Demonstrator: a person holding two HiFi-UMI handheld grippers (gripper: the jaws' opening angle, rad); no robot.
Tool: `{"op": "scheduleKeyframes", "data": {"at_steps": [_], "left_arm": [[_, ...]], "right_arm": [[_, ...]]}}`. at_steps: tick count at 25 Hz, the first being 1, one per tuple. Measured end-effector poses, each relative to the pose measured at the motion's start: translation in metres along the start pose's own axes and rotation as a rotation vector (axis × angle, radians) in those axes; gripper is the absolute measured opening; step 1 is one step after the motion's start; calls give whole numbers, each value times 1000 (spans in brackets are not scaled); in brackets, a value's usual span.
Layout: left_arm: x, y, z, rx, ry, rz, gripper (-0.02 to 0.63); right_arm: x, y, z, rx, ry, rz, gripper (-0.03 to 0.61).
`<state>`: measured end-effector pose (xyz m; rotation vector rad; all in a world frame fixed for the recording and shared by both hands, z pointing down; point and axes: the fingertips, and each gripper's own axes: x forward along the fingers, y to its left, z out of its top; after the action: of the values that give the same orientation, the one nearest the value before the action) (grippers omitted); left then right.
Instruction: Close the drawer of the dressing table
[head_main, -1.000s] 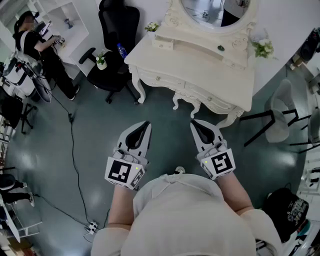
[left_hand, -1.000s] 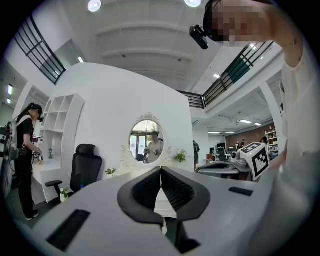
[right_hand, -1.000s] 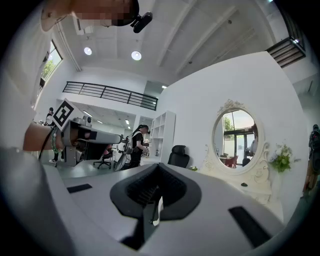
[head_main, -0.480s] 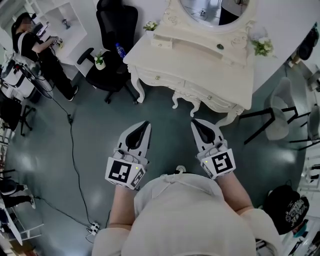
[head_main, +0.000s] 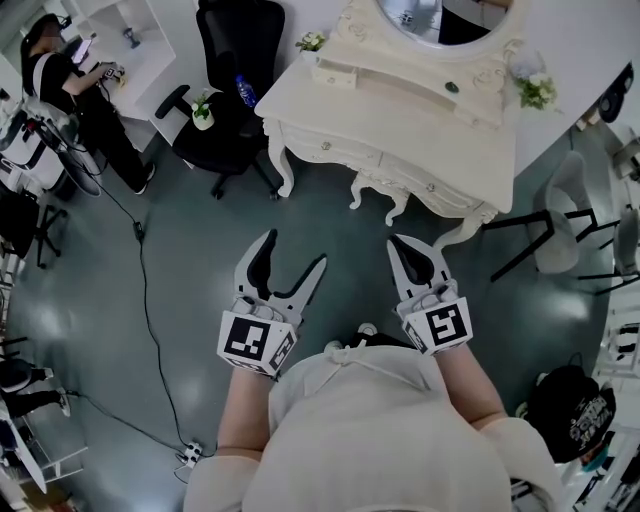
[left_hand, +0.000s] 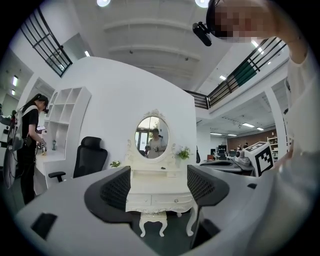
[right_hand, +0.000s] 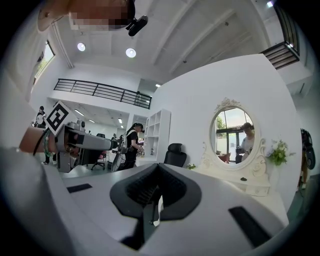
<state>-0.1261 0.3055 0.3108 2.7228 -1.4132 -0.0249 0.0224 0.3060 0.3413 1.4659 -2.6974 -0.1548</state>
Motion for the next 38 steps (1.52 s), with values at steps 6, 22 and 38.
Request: {"op": "scheduleKeyframes", "data": {"at_steps": [6,22,38], "left_arm": [[-6,23,-4,10,16,17,347],[132,132,-16,-1,72,158,347],[344,196,-21,7,127,114,347]], "right_arm": [[23,13,-6,5,20,20,6],[183,-94,-24,13,-6,89,6],[311,-256,-50,19,37,64,6]]}}
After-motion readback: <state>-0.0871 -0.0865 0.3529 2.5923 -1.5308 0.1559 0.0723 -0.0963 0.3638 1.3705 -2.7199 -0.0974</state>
